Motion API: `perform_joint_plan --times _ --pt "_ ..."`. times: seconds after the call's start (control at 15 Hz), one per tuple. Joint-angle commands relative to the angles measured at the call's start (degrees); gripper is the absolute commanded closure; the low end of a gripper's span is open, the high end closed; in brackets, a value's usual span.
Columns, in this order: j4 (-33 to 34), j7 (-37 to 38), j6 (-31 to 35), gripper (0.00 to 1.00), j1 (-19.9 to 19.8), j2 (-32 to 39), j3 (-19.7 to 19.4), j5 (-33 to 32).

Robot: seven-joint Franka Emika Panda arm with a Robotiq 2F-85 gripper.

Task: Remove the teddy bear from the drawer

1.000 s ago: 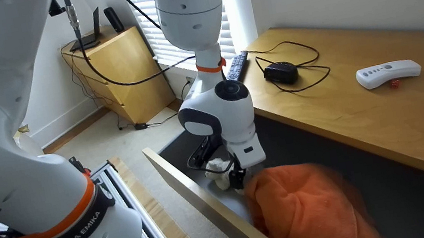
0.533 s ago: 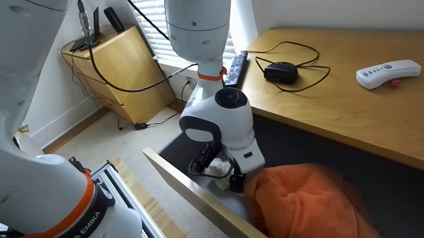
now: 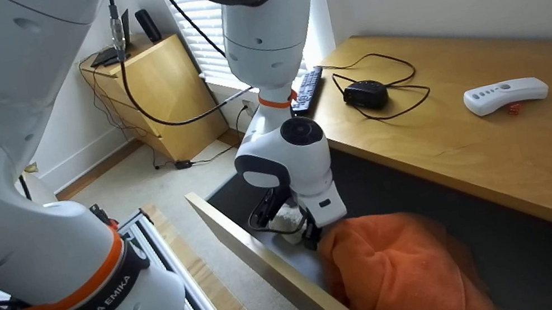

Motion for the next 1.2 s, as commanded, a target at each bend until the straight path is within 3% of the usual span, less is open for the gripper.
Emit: perform_joint_plan --times 0.0,0.13,0.27,0.53,0.73,1.13 --pt "-0.2 -0.2 1.3 0.86 -2.5 0.9 1.3 -1.0" --pt "-1.3 0.0 1.1 0.97 -3.0 -0.5 1.7 -0.4" --pt "-3.2 0.1 0.9 0.94 -4.1 -2.4 2.7 -0.1" --pt "-8.5 0.2 0.5 1.0 -8.0 -7.5 5.8 0.3" --pt "-12.8 0.2 1.4 1.0 -13.3 -11.1 9.9 -0.4" --pt "-18.6 1.6 -4.3 1.0 -19.3 -21.2 15.1 2.7"
